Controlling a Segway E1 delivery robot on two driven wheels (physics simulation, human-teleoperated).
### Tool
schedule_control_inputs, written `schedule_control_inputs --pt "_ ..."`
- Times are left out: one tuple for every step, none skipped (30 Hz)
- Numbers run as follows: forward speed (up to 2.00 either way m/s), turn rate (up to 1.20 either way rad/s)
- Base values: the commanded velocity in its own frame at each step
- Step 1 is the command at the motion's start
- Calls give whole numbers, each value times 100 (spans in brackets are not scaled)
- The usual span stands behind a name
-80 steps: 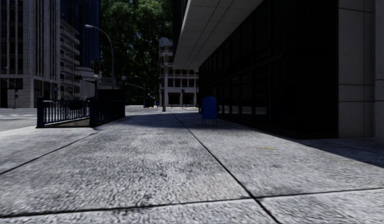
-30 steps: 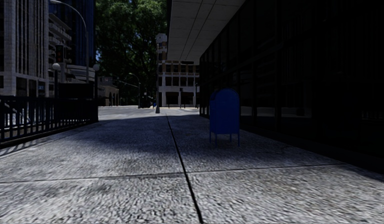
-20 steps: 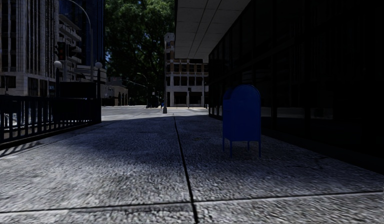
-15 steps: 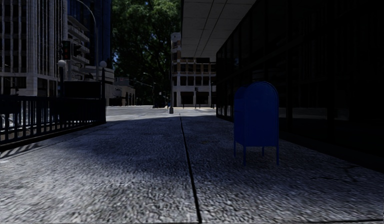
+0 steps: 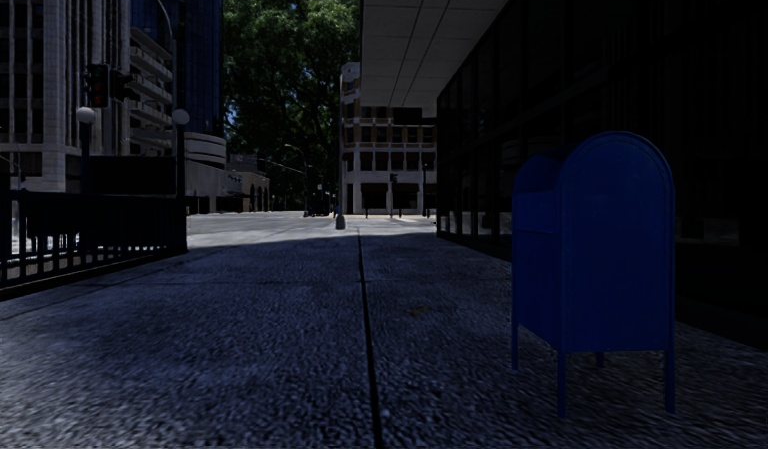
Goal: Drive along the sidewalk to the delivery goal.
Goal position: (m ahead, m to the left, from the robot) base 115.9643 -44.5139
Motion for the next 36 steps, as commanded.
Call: schedule_control_inputs --pt "200 0" --pt "200 0" --pt "200 0" --pt "200 0" --pt "200 0" --pt "200 0" --pt "200 0" --pt "200 0" --pt "200 0" --pt "200 0" --pt "200 0" --pt "200 0" --pt "200 0" --pt "200 0" --pt "200 0" --pt "200 0" --pt "200 0" --pt "200 0" --pt "200 0" --pt "200 0" --pt "200 0" --pt "200 0" --pt "200 0" --pt "200 0" --pt "200 0" --pt "200 0" --pt "200 0" --pt "200 0" --pt "200 0" --pt "200 0" --pt "200 0" --pt "200 0" --pt "200 0" --pt "200 0" --pt "200 0" --pt "200 0"
